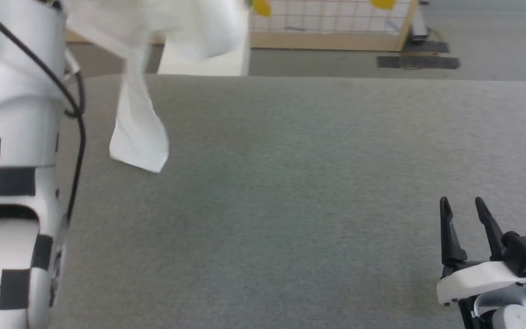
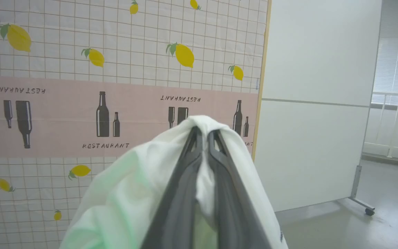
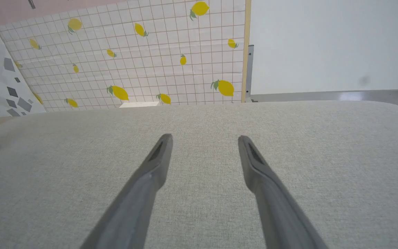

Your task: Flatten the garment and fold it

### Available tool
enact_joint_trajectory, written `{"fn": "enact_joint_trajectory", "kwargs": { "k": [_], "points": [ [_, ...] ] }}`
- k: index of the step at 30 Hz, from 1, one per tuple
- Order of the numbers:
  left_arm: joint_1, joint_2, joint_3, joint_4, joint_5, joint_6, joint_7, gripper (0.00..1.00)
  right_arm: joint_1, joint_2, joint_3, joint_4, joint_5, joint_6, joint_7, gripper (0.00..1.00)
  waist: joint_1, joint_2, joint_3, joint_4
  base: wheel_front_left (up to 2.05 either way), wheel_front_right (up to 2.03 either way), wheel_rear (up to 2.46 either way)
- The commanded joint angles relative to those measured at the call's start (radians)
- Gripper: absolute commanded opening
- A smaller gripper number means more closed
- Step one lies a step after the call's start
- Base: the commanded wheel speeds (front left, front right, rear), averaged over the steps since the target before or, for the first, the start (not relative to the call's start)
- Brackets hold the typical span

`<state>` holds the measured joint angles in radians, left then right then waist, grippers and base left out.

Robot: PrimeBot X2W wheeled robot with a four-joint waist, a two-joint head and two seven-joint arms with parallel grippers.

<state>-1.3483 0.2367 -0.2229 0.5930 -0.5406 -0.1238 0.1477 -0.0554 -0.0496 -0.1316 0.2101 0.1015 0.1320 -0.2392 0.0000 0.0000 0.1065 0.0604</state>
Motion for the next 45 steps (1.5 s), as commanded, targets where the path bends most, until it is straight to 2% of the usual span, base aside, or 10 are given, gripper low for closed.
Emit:
{"fn": "enact_joint_trajectory", "kwargs": {
  "k": [1,8,16,25,26,27,28,35,40,45],
  "points": [
    [-0.032,-0.027,0.018,-0.008,-0.038,-0.007,-0.012,0.0,0.013,-0.001,0.002,0.008,0.008,-0.001,-0.009,1.0,0.0,0.0,-0.042,-0.071,0.0,0.0,0.0],
    [0.089,-0.15,0.009,-0.028,-0.194,-0.007,0.012,0.0,0.016,-0.001,0.007,0.027,0.016,-0.001,-0.017,1.0,0.0,0.0,-0.048,-0.105,0.0,0.0,0.0],
    [0.49,-0.176,-0.18,-0.015,-0.209,-0.007,0.094,0.0,0.031,-0.001,0.016,0.045,0.018,-0.001,-0.02,1.0,0.0,0.0,-0.044,-0.088,0.0,0.0,0.0],
    [0.844,-0.172,-0.37,0.1,-0.2,0.042,0.367,0.0,0.026,-0.001,0.031,0.057,0.022,-0.001,-0.021,1.0,0.0,0.0,-0.038,-0.077,0.0,0.0,0.0],
    [0.858,-0.169,-0.372,0.097,-0.203,0.052,0.382,0.12,0.026,-0.001,0.032,0.059,0.024,-0.001,-0.021,1.0,0.0,0.0,-0.04,-0.075,0.0,0.0,0.0],
    [0.876,-0.167,-0.364,0.086,-0.218,0.059,0.394,1.0,0.027,-0.001,0.034,0.062,0.026,-0.001,-0.021,1.0,0.0,0.0,-0.045,-0.072,0.0,0.0,0.0],
    [0.888,-0.167,-0.349,0.071,-0.237,0.064,0.396,1.0,0.029,-0.001,0.034,0.064,0.027,-0.001,-0.021,1.0,0.0,0.0,-0.048,-0.07,0.0,0.0,0.0],
    [0.9,-0.111,-0.138,-0.194,-0.342,0.084,0.215,1.0,0.034,-0.001,0.033,0.082,0.049,-0.001,-0.017,1.0,0.0,0.0,-0.077,-0.033,0.0,0.0,0.0],
    [0.94,0.024,-0.044,-0.375,-0.147,0.131,-0.12,1.0,0.009,-0.001,0.039,0.109,0.089,-0.001,0.047,1.0,0.0,0.0,-0.084,-0.007,0.0,0.0,0.0],
    [1.07,0.088,0.013,-0.465,-0.014,0.2,-0.354,1.0,-0.049,-0.001,0.061,0.132,0.085,-0.001,0.196,1.0,0.0,0.0,-0.083,0.022,0.0,0.0,0.0]
  ]
}}
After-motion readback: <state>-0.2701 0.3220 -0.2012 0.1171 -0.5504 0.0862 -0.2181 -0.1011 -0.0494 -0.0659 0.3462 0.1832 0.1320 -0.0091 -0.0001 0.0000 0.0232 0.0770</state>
